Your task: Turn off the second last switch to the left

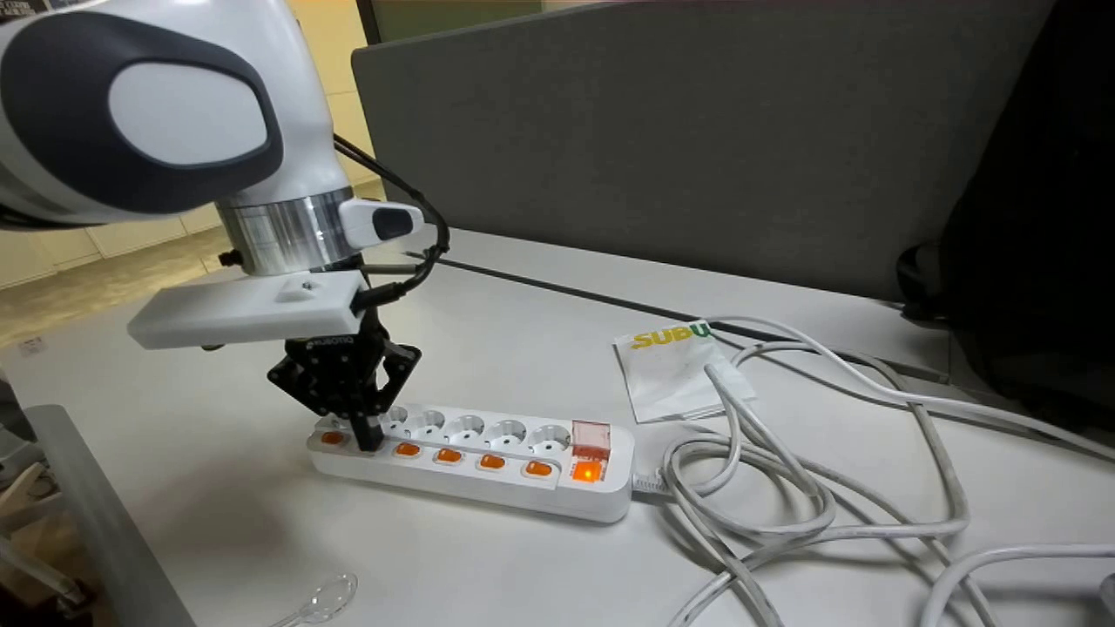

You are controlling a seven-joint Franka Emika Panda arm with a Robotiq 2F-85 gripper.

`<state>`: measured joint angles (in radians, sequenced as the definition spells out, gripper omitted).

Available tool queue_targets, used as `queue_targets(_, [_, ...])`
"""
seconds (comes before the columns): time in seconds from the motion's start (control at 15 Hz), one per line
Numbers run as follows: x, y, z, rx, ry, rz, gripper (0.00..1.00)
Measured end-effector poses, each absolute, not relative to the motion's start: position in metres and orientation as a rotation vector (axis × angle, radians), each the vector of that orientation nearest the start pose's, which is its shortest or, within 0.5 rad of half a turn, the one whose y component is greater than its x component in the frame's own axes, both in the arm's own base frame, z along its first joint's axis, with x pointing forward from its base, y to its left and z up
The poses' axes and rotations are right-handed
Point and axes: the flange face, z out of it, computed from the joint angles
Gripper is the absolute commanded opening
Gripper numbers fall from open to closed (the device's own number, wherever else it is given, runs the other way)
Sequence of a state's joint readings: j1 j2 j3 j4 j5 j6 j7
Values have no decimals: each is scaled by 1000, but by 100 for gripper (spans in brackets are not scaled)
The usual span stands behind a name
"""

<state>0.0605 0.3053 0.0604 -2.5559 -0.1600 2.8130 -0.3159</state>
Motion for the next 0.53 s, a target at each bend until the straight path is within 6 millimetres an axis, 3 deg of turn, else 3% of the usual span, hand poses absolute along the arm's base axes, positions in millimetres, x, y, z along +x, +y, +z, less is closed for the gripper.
queue_targets(0.53, [438, 59, 151, -3038, -884, 43, 0])
